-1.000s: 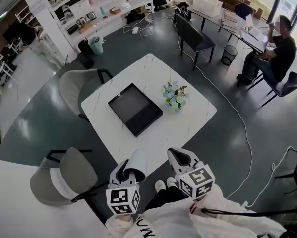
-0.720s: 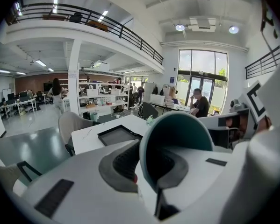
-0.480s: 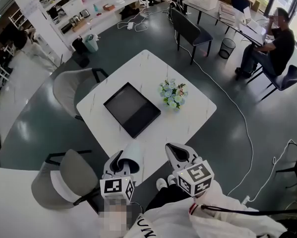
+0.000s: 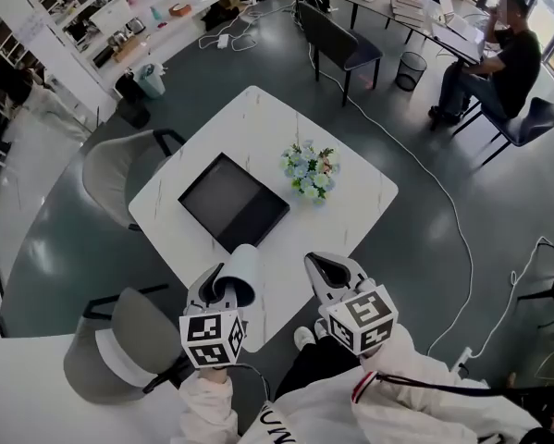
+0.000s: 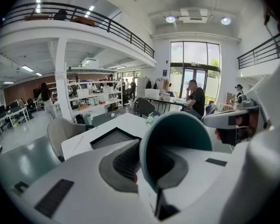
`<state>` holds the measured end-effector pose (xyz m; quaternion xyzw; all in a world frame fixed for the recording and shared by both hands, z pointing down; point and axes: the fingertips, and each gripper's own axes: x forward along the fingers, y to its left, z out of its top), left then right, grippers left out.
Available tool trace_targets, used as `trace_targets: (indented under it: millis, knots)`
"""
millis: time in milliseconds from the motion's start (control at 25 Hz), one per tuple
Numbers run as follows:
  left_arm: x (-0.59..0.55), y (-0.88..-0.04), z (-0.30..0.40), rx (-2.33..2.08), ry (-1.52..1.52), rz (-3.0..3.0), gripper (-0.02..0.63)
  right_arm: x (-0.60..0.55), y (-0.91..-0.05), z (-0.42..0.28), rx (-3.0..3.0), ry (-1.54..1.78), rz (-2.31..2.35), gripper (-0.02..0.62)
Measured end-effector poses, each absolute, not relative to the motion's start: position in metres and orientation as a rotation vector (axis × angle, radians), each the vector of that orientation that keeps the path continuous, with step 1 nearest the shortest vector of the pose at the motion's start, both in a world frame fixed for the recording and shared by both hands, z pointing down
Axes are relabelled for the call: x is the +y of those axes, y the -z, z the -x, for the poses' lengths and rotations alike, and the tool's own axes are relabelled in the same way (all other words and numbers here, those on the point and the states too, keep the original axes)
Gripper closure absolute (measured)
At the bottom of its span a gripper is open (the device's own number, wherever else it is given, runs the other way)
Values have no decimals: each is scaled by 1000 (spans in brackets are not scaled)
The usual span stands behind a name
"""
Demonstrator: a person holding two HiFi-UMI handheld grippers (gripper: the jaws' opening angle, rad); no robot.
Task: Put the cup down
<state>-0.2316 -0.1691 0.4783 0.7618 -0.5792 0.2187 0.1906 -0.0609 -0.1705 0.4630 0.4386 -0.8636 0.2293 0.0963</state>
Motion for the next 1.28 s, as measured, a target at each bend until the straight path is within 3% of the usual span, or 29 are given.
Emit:
trace_targets:
  millis: [1280]
  knots:
    - [-287,-545,213,-1400,-891,-2219,568,-243,-496,34,-2488,-663,-1419,591]
